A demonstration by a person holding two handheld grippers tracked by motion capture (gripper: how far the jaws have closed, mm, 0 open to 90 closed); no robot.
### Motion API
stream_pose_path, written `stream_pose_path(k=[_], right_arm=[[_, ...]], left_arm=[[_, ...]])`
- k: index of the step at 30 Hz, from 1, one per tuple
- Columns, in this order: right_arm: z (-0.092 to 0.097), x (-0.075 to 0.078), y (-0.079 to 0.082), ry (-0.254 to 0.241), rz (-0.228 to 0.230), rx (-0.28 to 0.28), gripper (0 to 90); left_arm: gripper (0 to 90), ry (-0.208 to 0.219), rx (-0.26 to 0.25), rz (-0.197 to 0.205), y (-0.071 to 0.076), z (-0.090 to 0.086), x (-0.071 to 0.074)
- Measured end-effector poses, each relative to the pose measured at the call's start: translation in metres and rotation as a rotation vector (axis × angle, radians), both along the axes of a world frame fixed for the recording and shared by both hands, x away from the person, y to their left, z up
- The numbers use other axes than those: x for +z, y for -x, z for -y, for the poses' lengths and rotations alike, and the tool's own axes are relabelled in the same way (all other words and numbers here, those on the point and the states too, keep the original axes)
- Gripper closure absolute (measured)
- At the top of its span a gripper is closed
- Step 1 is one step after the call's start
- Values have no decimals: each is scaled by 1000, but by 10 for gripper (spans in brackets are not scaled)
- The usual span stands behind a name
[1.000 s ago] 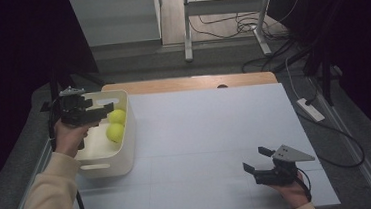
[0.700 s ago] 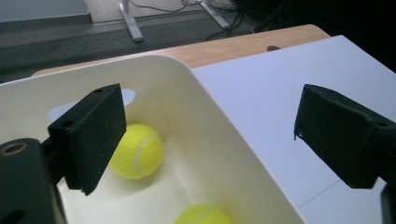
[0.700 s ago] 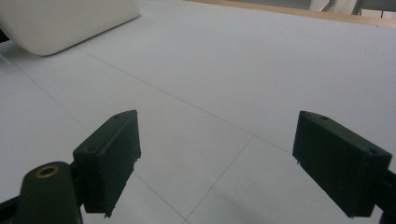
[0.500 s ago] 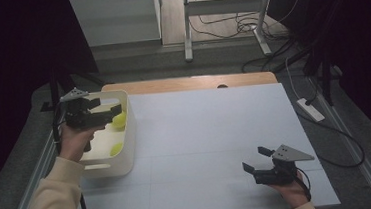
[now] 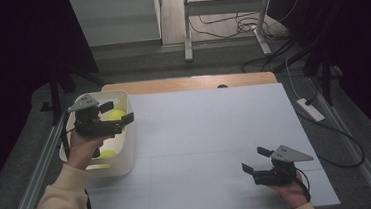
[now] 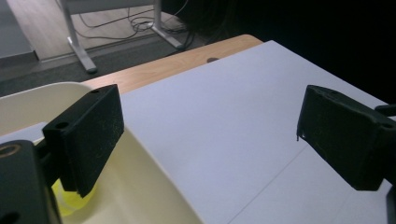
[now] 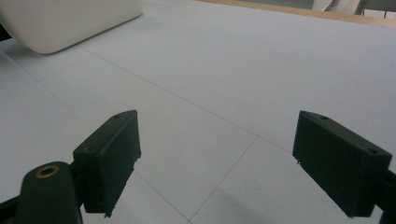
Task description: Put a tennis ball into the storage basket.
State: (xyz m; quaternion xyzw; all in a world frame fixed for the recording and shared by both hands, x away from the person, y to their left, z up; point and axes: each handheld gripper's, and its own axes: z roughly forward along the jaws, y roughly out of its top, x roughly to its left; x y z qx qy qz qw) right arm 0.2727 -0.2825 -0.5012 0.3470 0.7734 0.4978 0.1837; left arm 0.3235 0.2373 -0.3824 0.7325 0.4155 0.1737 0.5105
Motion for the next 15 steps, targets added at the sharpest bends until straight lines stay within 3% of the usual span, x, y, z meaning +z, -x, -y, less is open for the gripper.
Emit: stream_pose_path(k=[4, 15], right_arm=[[0, 0, 0, -1, 2, -2, 149], [-1, 0, 0, 1, 2, -1, 149]], left_arm=[[83, 13, -56, 26, 6, 10, 0], [86, 28, -132, 60, 20, 38, -6]])
